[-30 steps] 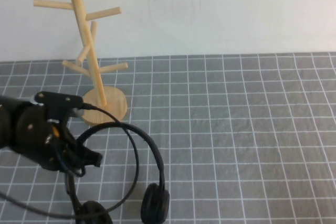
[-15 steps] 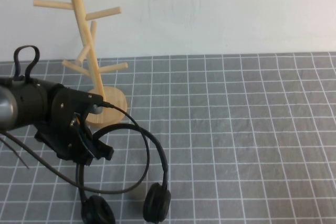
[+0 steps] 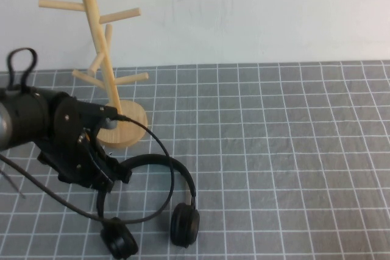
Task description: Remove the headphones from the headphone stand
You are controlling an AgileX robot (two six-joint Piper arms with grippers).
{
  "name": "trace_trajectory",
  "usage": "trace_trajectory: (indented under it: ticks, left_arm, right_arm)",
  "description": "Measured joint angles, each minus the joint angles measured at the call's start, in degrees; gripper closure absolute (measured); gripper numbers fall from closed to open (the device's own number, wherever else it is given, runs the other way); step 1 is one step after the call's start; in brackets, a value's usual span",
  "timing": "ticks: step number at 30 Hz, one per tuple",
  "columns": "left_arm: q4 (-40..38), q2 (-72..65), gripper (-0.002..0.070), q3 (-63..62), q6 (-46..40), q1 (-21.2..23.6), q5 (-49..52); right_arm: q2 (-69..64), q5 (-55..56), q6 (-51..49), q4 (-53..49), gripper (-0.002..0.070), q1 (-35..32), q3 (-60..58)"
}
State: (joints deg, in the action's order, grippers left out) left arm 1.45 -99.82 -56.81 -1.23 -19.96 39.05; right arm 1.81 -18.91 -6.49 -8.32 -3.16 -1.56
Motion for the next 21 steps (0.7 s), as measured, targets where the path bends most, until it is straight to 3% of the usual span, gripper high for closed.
trace_trajectory:
  ticks: [3, 10, 21]
  left_arm:
    - [-2.4, 4.3, 0.0435, 0.0, -1.6, 0.0, 1.4]
    - [-10.3, 21.4, 0.0646, 0.0, -8.7, 0.0, 3.7]
    - [-12.4, 53.9, 0.0676, 3.7, -8.9, 0.0, 8.5]
  right_arm:
    - [0.0, 0.0, 0.0, 0.0, 0.0682, 0.0, 0.0]
    - [0.0, 0.0, 0.0, 0.0, 0.0682, 0.0, 0.0]
    - [0.0, 0.0, 0.0, 0.0, 0.0682, 0.0, 0.0]
